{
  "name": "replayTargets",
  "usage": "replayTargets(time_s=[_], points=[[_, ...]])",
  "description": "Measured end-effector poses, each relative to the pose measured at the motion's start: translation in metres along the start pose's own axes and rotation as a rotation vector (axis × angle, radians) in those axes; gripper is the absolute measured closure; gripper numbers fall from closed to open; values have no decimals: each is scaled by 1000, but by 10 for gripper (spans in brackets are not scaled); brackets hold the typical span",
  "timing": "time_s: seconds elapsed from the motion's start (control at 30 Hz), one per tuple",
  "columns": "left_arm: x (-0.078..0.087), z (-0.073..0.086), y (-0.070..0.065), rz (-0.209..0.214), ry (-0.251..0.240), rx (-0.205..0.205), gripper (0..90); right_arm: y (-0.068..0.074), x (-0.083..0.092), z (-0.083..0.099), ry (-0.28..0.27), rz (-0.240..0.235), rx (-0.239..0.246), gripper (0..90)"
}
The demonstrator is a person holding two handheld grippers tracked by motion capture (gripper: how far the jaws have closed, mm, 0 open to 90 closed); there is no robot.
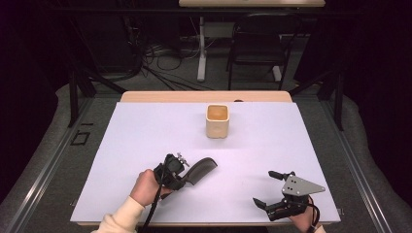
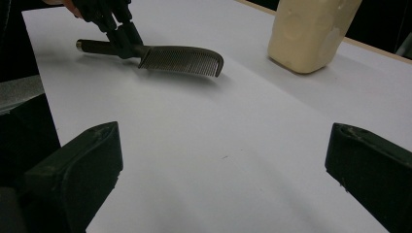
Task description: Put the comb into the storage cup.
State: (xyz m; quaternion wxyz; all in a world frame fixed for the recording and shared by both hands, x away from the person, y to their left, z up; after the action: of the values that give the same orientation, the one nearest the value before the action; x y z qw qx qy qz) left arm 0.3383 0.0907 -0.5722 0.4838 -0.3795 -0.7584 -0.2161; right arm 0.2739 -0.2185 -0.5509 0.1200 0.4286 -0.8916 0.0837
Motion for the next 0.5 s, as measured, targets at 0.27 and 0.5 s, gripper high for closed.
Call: replayTargets(time_s=[0.27,0.5], points=[[11,-1,3,4,-42,5,725,0,0,0,0,-1,1,0],[18,0,10,4,-68,12,725,0,0,0,-1,-2,3,0]])
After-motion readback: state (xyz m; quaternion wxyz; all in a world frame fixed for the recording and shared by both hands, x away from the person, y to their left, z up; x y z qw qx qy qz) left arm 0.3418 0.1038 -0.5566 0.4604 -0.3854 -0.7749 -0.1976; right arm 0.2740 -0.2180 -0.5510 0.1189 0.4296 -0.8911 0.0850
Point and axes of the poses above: each handheld gripper's, and its own axes: x roughly backward along the jaws, z roughly out of its underside, y roughly to its left, the point moved 6 cm from there along -x, roughly forward along the jaws, and after that the axes turned 7 degrees about -y, right-handed, at the moved point
